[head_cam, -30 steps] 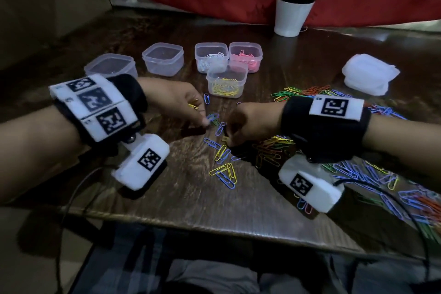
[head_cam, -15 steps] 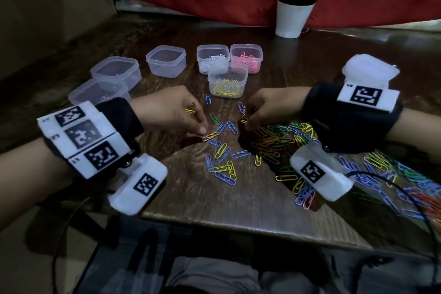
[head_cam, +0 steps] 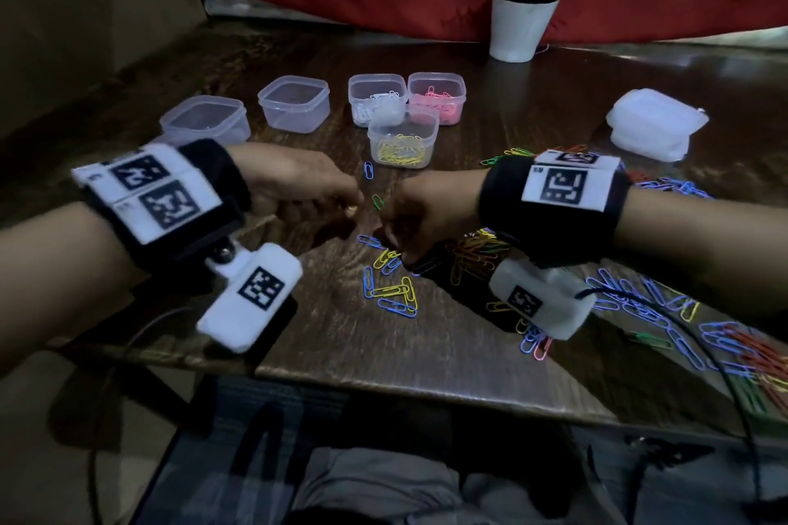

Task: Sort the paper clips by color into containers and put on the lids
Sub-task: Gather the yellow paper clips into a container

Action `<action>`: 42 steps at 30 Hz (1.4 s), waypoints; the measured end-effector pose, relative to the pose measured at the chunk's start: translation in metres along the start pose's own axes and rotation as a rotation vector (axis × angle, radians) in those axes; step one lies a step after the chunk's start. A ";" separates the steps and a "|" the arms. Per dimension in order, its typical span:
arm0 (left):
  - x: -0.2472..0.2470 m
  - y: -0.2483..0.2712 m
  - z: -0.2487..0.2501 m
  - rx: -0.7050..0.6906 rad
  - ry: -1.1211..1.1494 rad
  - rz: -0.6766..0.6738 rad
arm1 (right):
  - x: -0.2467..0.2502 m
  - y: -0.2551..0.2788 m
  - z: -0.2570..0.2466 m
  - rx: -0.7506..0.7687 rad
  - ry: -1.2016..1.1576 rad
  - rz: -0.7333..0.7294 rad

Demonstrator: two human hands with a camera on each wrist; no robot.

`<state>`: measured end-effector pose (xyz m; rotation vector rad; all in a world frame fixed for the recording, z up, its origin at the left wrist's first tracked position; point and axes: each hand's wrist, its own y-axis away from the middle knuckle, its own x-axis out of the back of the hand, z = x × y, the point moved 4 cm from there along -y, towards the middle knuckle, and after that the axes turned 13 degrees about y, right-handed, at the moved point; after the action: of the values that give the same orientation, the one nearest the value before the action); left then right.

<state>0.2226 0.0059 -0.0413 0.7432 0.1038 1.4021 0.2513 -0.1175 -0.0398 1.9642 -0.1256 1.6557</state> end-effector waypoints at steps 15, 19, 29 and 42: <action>-0.031 0.021 -0.022 -0.097 1.413 -0.457 | -0.008 -0.003 0.012 -0.023 -0.260 -0.040; -0.044 0.015 -0.029 -0.102 1.697 -0.149 | -0.004 0.006 0.019 -0.097 -0.131 0.057; -0.066 0.009 -0.023 -0.255 1.839 0.071 | 0.039 0.025 0.001 -0.091 -0.541 0.227; -0.065 0.016 -0.006 -0.241 1.924 0.035 | 0.074 0.040 -0.018 -0.116 -0.108 0.511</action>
<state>0.1933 -0.0515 -0.0604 -1.0134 1.3515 1.6432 0.2365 -0.1216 0.0449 2.0400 -0.8049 1.7909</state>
